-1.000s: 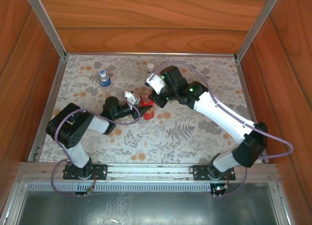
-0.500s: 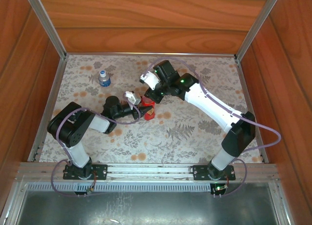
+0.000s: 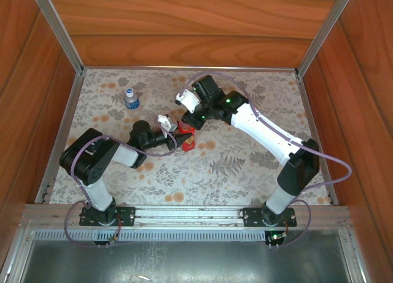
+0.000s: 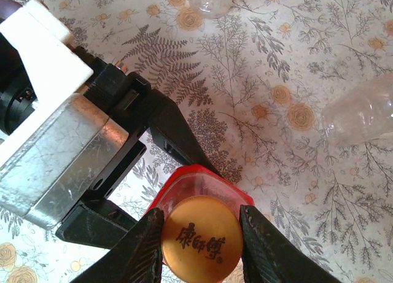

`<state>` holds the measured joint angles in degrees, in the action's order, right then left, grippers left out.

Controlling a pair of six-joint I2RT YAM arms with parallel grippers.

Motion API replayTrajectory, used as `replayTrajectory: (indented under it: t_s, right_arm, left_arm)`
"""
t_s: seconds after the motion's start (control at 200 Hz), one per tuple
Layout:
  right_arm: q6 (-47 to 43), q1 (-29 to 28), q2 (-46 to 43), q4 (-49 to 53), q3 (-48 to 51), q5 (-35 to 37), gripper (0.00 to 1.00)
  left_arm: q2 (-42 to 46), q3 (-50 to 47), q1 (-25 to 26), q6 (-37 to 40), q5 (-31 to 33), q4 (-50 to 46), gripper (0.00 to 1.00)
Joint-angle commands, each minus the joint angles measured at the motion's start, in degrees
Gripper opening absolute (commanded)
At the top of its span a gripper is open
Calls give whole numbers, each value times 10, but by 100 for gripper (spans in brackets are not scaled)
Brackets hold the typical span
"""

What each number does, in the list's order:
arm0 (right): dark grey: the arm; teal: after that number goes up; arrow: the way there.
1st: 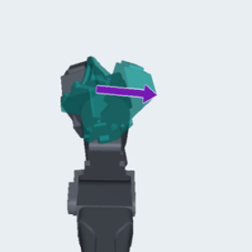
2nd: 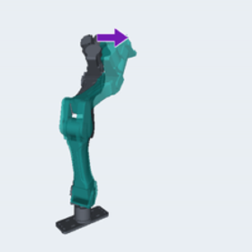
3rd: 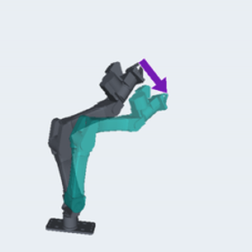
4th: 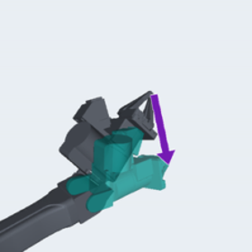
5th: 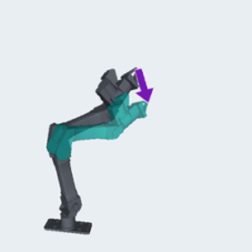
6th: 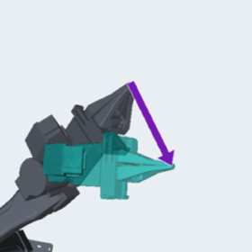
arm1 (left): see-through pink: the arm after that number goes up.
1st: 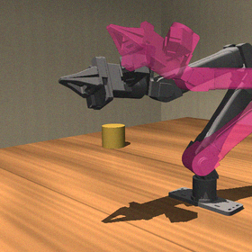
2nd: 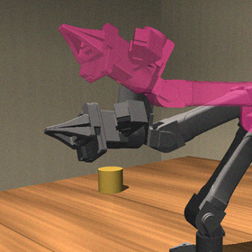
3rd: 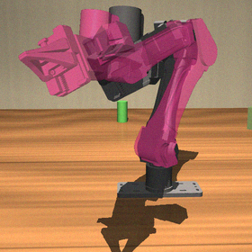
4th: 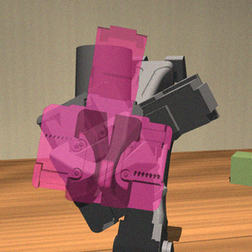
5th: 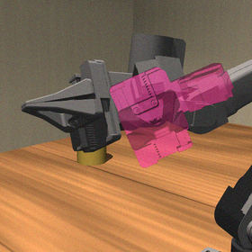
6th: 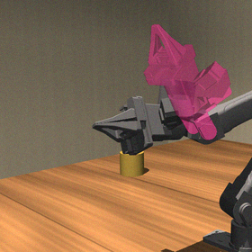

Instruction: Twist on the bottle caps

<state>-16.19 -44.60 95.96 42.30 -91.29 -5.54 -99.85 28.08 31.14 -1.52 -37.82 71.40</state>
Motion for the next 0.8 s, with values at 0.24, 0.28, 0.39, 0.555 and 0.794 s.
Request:
replayTrajectory:
  t_s: [0.24, 0.28, 0.39, 0.555, 0.794]
  right_arm:
    - [6, 3, -29, -49, 35, -7, 34]
    - [8, 3, -34, -60, 45, -6, 34]
    - [21, 3, -47, -100, 78, -7, 34]
    - [53, 4, -64, -161, 127, -26, 32]
    - [99, 4, -85, -217, 167, -11, 31]
  left_arm:
    - [-14, 0, 0, -8, -14, -16, 57]
    - [-14, 1, -1, -9, -13, -16, 57]
    - [-14, 1, -1, -9, -13, -16, 57]
    - [-15, 1, -1, -10, -12, -17, 57]
    - [-16, 2, -1, -11, -13, -16, 57]
